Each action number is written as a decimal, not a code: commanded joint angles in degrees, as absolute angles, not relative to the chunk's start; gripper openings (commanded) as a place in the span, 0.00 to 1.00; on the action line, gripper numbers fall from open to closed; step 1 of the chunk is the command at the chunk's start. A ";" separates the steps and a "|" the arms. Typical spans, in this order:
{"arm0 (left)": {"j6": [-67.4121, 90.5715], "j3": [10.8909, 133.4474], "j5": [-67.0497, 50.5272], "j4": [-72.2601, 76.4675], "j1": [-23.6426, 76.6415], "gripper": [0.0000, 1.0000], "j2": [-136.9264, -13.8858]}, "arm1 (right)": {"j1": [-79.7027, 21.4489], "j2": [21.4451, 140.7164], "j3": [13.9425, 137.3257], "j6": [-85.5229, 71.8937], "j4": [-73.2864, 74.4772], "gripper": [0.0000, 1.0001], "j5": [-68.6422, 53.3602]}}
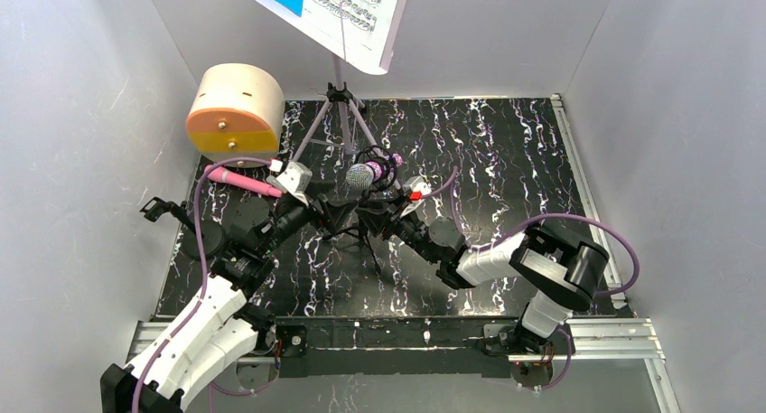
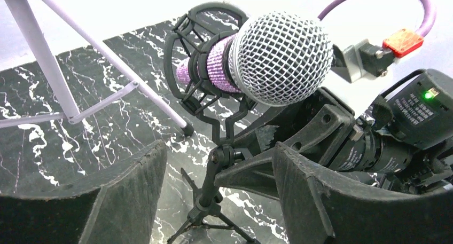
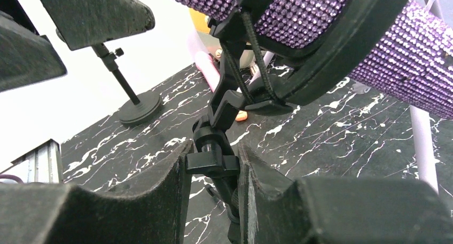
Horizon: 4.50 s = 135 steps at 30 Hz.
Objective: Pack up the instrument practice props
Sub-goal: Press the microphone stand with the microphone at the center of the board, then pick up the microphone from the microphone stand.
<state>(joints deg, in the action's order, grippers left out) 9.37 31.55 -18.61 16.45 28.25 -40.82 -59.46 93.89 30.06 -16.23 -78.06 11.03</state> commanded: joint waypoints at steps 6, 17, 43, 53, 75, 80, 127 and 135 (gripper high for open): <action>11.91 28.02 -16.47 28.31 28.00 0.78 -38.71 | -60.39 95.51 31.42 -10.57 -67.98 0.01 13.30; 9.21 29.72 -12.85 24.17 28.04 0.98 -36.79 | -61.05 96.16 34.32 -9.73 -64.95 0.07 13.21; 11.25 36.92 -9.62 32.35 28.21 0.97 -47.97 | -64.37 100.03 37.71 -5.89 -63.85 0.11 17.48; 16.44 36.35 -8.60 36.39 28.65 0.73 -49.48 | -64.69 101.47 36.84 -6.93 -65.33 0.08 17.95; 12.86 33.40 -8.57 32.96 28.74 0.15 -43.65 | -64.54 93.63 31.54 -12.70 -63.58 0.61 14.45; 12.76 32.86 -9.19 32.96 28.74 0.14 -43.66 | -64.51 87.48 30.44 -15.11 -58.20 0.72 13.34; 15.41 41.02 -12.52 26.03 28.74 0.00 -41.16 | -50.41 74.83 42.90 -28.21 -35.21 0.01 12.68; 14.42 47.28 -9.62 17.42 28.74 0.00 -40.65 | -50.43 75.16 43.42 -27.07 -31.73 0.01 17.61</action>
<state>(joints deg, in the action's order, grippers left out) 13.96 40.99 -11.53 15.27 28.97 -43.53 -51.92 74.24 42.54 -31.27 -38.41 7.29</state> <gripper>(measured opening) 0.511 0.090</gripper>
